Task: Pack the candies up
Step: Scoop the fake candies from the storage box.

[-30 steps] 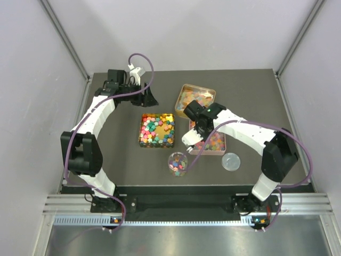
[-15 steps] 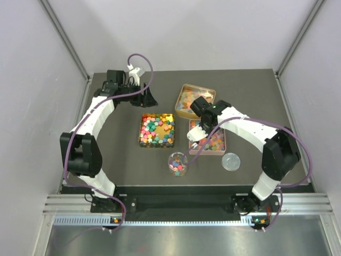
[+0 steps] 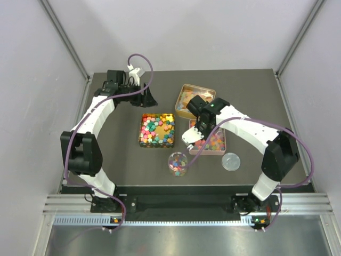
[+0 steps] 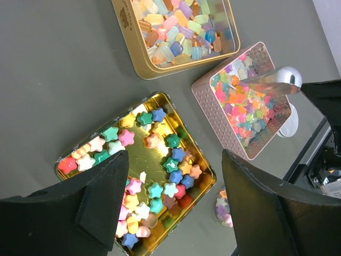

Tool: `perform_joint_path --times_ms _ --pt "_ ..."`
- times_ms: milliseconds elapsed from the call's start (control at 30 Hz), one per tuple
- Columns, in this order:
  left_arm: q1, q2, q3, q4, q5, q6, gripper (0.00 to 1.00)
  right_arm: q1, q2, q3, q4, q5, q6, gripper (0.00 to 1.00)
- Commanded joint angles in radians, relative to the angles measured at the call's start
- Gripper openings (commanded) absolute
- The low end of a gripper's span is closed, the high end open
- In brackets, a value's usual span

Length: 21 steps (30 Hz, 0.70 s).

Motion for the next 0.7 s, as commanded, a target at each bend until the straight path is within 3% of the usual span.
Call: perform_joint_path --times_ms 0,233,667 --pt "0.004 0.022 0.051 0.012 -0.002 0.034 0.75 -0.018 -0.007 -0.013 0.008 -0.042 0.009 0.0" --pt "0.004 0.059 0.089 -0.009 -0.01 0.069 0.75 -0.102 0.008 0.078 0.017 0.015 -0.087 0.0" --pt "0.003 0.103 0.128 -0.014 -0.008 0.077 0.75 -0.134 0.044 0.029 0.049 0.009 -0.121 0.0"
